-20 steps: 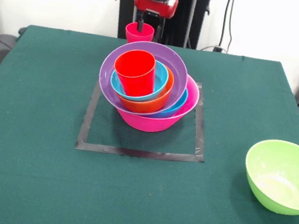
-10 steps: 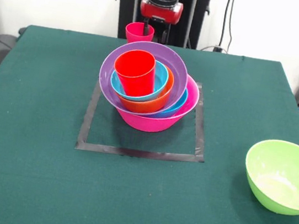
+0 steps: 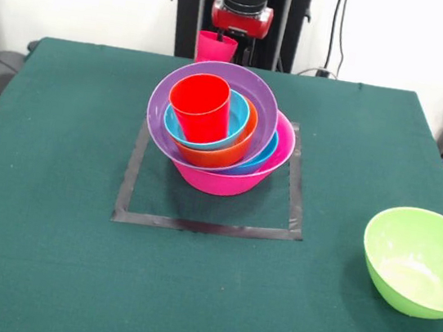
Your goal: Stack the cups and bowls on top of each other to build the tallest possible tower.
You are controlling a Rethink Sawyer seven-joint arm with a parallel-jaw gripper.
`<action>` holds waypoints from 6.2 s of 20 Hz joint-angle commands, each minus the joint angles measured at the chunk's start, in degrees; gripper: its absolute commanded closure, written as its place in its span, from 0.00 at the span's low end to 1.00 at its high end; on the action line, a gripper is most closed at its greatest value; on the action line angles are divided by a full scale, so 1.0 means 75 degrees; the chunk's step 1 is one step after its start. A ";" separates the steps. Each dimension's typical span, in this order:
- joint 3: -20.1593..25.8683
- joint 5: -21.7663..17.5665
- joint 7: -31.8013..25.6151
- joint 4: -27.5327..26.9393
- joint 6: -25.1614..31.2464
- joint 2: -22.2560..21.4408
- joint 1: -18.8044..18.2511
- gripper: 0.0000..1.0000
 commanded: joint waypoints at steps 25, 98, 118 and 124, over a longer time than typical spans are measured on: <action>0.2037 -0.0367 0.0157 -0.1484 0.1025 -0.0826 -0.0841 1.00; 0.3639 0.1041 -0.0551 -0.6495 1.0784 -0.1822 0.0604 1.00; 0.3471 0.0815 -0.1122 -0.7026 1.2422 -0.2387 0.0465 1.00; 0.3474 0.0789 -0.0978 -0.7176 1.2399 -0.2214 0.0511 1.00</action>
